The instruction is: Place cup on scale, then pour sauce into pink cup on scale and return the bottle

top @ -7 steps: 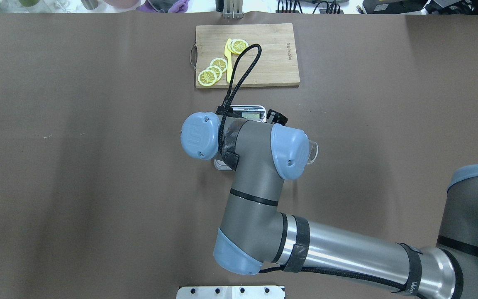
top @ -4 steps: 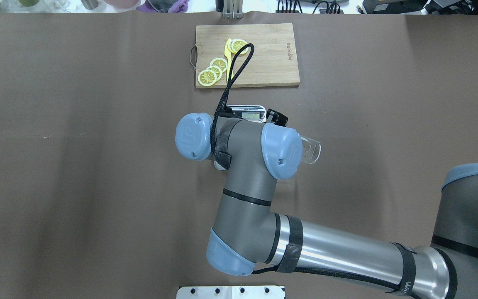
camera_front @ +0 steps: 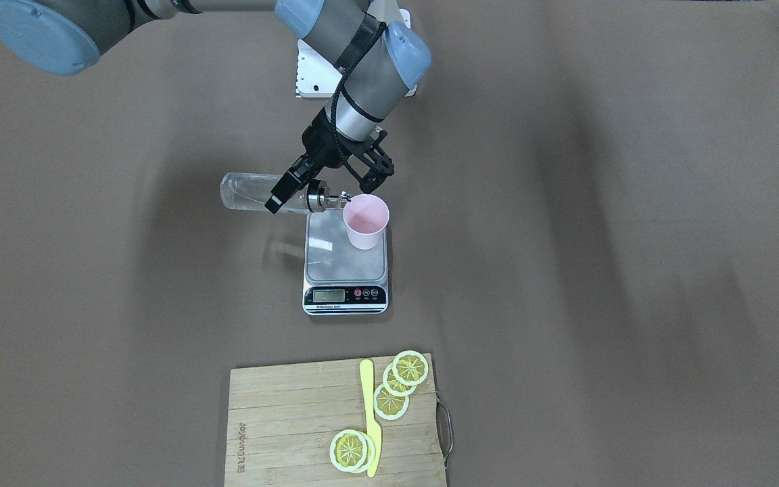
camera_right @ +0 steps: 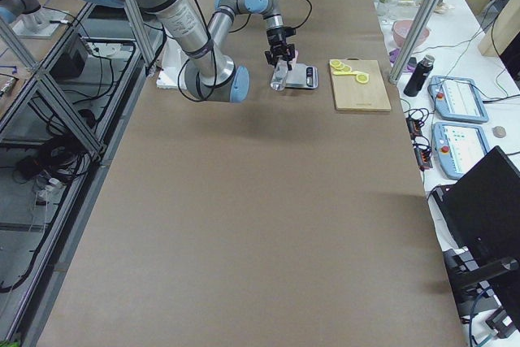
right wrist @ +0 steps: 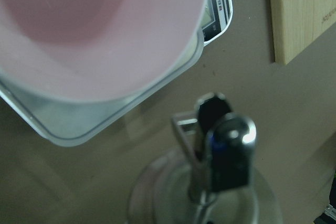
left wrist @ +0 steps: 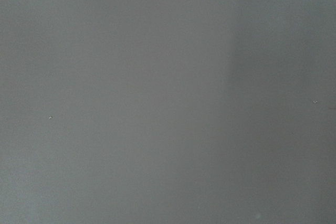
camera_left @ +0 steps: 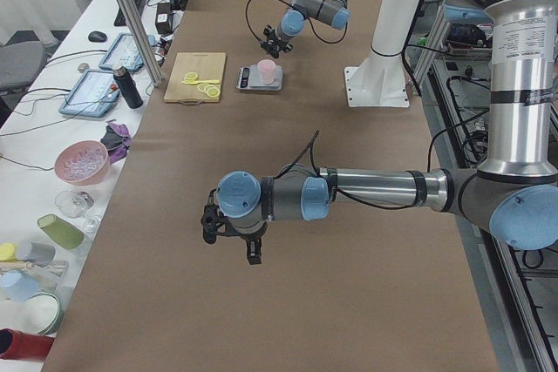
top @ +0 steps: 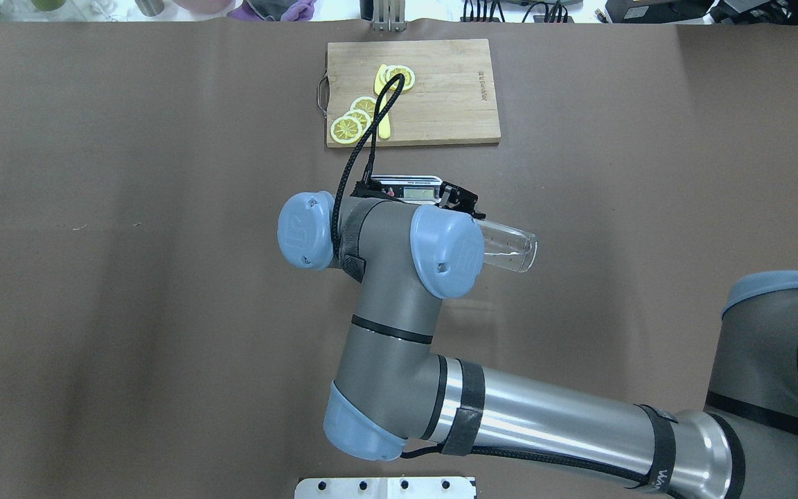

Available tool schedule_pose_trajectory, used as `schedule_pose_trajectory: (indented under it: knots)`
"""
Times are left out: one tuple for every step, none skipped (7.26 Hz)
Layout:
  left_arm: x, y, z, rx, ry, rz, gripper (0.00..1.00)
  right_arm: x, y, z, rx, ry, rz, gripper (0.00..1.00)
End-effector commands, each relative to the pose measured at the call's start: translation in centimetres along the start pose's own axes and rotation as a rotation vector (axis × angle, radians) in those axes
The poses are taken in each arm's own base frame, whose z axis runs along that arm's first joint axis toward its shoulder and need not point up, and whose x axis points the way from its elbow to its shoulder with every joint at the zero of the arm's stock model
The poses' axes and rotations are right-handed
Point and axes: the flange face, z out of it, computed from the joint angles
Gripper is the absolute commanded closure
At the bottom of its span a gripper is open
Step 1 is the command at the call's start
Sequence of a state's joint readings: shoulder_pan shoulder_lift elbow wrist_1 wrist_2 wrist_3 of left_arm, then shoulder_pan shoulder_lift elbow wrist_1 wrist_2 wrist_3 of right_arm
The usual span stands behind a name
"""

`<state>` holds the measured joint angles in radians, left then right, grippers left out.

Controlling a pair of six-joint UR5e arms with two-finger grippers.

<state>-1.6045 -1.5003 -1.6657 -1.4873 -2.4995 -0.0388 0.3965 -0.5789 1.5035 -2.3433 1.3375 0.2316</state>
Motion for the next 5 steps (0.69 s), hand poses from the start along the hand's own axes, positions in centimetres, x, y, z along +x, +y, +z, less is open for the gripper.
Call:
schedule_pose_trajectory:
  knots:
    - [-0.38,0.27,0.26,-0.005,-0.002,-0.006,0.01,-0.46,-0.10,-0.21,-0.042,0.023,-0.020,0.69]
    - [-0.27,0.02,0.18,-0.004,-0.002,-0.005,0.01,-0.44,-0.04,-0.16,-0.056,0.028,-0.023,0.69]
    - [-0.05,-0.18,0.11,-0.003,-0.002,-0.003,0.01,-0.50,0.07,-0.18,-0.065,0.031,-0.028,0.69]
    - [0.01,-0.25,0.07,-0.002,-0.002,-0.002,0.01,-0.63,0.01,-0.11,-0.070,0.034,-0.031,0.69]
    - [0.14,-0.26,-0.03,0.000,-0.002,0.002,0.01,-0.73,0.20,-0.25,-0.087,0.043,-0.038,0.69]
